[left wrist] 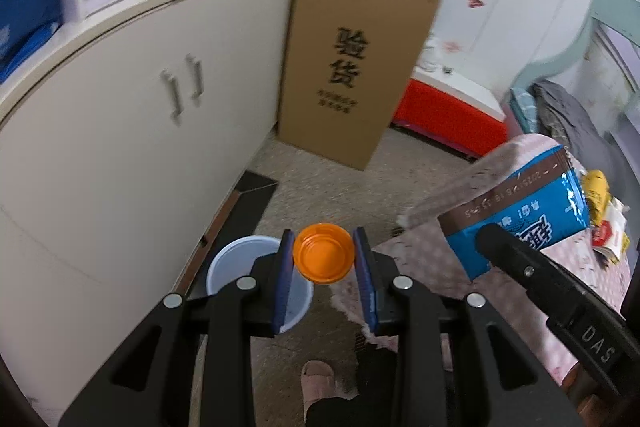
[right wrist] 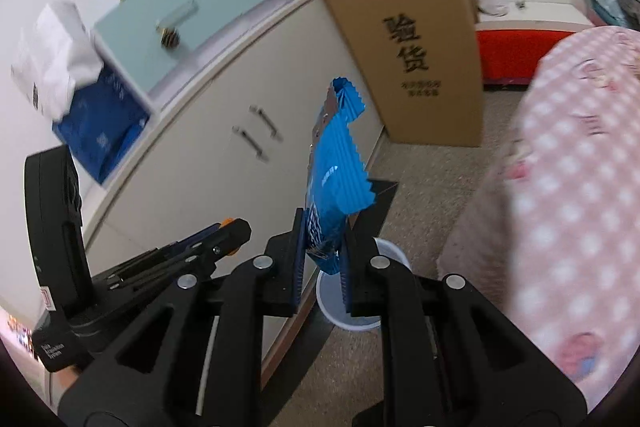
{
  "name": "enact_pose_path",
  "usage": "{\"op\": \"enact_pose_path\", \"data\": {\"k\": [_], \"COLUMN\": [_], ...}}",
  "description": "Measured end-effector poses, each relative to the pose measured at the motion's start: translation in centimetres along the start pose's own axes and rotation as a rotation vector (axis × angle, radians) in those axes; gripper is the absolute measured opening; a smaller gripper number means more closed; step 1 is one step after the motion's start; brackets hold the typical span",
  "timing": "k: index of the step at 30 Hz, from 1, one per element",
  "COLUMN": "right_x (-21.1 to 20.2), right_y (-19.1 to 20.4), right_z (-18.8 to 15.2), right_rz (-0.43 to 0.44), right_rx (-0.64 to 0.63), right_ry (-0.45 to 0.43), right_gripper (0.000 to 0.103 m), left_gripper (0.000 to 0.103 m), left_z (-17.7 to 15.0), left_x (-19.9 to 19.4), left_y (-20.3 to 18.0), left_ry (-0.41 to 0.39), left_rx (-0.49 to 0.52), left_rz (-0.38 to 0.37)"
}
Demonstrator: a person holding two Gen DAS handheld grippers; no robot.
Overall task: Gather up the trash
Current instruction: 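Drop the bottle cap and blue wrapper into the wastebasket by opening both grippers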
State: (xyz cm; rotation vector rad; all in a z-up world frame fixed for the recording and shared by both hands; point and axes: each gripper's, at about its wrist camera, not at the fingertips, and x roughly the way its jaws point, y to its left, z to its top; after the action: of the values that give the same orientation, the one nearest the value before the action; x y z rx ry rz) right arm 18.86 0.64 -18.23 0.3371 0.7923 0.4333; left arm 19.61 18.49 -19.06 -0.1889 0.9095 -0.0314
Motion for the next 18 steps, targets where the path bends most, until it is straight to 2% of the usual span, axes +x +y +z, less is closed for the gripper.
{"op": "enact_pose_path", "data": {"k": [5, 7, 8, 10, 12, 14, 18], "right_x": [3.6, 4.6, 5.2, 5.9, 6.7, 7.2, 7.7], "right_y": [1.3, 1.4, 1.3, 1.2, 1.0, 0.8, 0.8], "right_z": [-0.9, -1.1, -1.2, -1.6, -1.8, -2.1, -2.3], "right_rz": [-0.019, -0.028, -0.032, -0.036, -0.042, -0.042, -0.045], "right_rx": [-0.037, -0.042, -0.042, -0.040, -0.034, -0.028, -0.027], "right_ry": [0.058, 0.076, 0.087, 0.107, 0.125, 0.142, 0.157], "right_gripper": [0.015, 0.015, 0.015, 0.015, 0.015, 0.015, 0.015], "left_gripper": [0.029, 0.030, 0.032, 0.050, 0.052, 0.059, 0.059], "left_z": [0.4, 0.7, 0.7, 0.8, 0.7, 0.4, -0.1], "left_x": [2.5, 3.5, 4.0, 4.9, 5.6, 5.8, 5.9], "left_y": [3.8, 4.8, 5.3, 6.0, 6.8, 7.4, 7.9], "left_ry": [0.038, 0.056, 0.066, 0.094, 0.112, 0.115, 0.118], "left_rx": [-0.089, -0.134, -0.153, -0.183, -0.218, -0.248, -0.253], "left_rz": [0.041, 0.031, 0.029, 0.042, 0.038, 0.035, 0.056]}}
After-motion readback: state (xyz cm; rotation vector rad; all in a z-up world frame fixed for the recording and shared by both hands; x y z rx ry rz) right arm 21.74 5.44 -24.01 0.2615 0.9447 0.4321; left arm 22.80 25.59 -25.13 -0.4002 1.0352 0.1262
